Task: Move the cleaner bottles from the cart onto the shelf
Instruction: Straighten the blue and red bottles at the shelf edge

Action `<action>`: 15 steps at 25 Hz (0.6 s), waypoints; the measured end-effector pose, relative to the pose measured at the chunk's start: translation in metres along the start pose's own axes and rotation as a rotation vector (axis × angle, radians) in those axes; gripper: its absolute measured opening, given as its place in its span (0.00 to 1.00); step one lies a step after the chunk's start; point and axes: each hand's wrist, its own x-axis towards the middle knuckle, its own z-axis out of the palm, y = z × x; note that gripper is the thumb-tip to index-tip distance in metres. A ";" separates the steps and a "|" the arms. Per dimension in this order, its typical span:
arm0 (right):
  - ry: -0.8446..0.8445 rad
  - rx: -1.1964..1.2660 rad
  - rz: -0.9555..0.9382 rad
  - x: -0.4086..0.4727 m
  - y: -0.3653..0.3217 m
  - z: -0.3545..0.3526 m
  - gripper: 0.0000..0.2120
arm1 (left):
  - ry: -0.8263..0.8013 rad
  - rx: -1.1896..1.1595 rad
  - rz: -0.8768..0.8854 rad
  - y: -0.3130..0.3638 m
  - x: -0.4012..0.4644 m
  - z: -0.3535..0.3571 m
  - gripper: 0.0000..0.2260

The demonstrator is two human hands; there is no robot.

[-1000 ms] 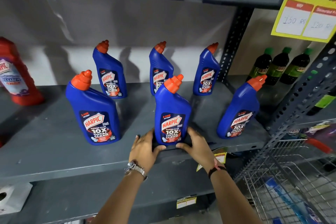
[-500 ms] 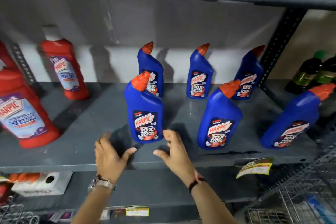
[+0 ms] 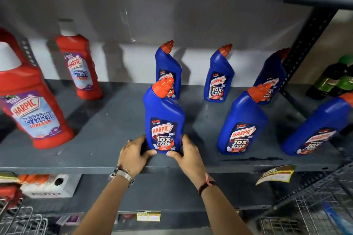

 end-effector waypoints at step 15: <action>0.096 -0.185 -0.011 -0.015 0.009 0.010 0.26 | 0.047 0.103 -0.026 0.002 -0.014 0.013 0.18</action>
